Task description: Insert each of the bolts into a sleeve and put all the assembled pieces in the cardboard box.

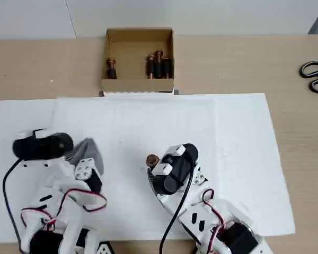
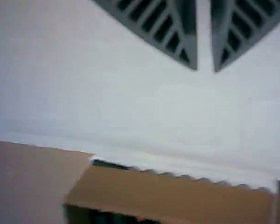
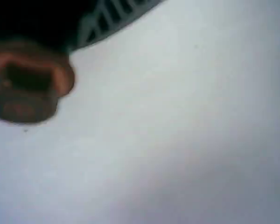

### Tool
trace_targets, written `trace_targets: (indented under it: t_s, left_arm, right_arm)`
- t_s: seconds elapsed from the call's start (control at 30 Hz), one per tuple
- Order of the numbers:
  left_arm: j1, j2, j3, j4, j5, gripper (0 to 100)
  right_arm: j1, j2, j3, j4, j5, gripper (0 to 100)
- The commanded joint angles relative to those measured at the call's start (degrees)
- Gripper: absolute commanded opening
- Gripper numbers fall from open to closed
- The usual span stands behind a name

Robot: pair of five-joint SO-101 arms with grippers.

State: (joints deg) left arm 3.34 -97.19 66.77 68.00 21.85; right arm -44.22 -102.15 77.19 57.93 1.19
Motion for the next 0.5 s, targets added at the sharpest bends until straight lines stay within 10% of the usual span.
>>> trace_targets:
  t_s: [0.0,0.47]
  left_arm:
    - [-6.7,0.2,5.7,-0.2,-3.4,1]
    - [-10.7,0.1,25.2,-11.1,-16.2,1]
  right_arm:
    - [1.9,-0.4,-0.4,-1.5,0.4,0.3]
    - [21.5,-0.2,-0.4,-1.7,0.0,0.2]
